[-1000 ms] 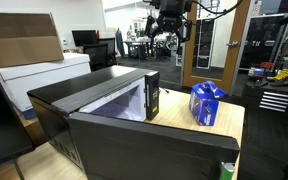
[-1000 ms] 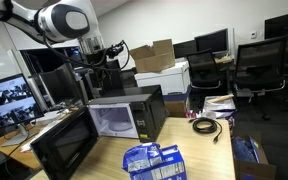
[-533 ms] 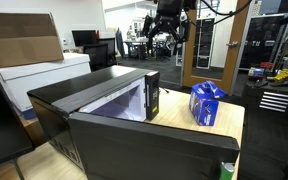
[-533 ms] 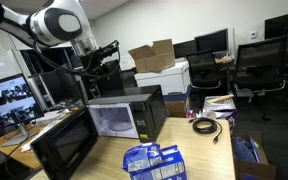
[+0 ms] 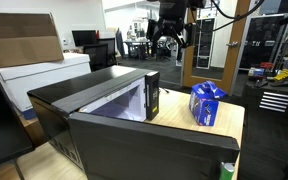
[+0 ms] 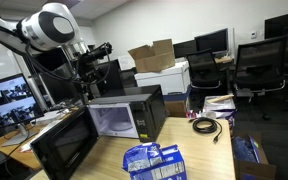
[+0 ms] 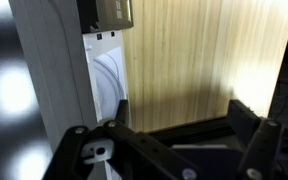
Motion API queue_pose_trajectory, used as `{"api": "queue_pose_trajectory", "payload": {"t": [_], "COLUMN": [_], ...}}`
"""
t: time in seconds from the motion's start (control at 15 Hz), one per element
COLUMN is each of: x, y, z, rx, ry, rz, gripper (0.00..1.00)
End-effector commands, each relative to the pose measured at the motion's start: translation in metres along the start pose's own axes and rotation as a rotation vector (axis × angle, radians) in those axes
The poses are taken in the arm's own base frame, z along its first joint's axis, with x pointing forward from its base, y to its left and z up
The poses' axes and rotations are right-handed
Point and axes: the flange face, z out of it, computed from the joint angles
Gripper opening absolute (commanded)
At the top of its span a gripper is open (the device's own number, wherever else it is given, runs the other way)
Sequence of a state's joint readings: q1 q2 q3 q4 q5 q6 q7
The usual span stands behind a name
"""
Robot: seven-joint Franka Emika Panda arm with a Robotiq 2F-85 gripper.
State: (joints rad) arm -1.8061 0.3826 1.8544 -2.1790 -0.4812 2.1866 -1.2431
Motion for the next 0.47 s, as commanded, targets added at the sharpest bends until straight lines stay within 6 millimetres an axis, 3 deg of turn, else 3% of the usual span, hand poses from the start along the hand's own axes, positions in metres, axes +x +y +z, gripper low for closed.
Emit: {"api": "queue_pose_trajectory", "payload": {"t": [0.0, 0.4], "x": [0.0004, -0.0007], "y": [-0.0004, -0.0009], "z": [0.0019, 0.0017], "rx": [0.003, 0.006], "ry": [0.003, 0.012], "rz": [0.000, 0.001], "gripper": [1.00, 1.00]}}
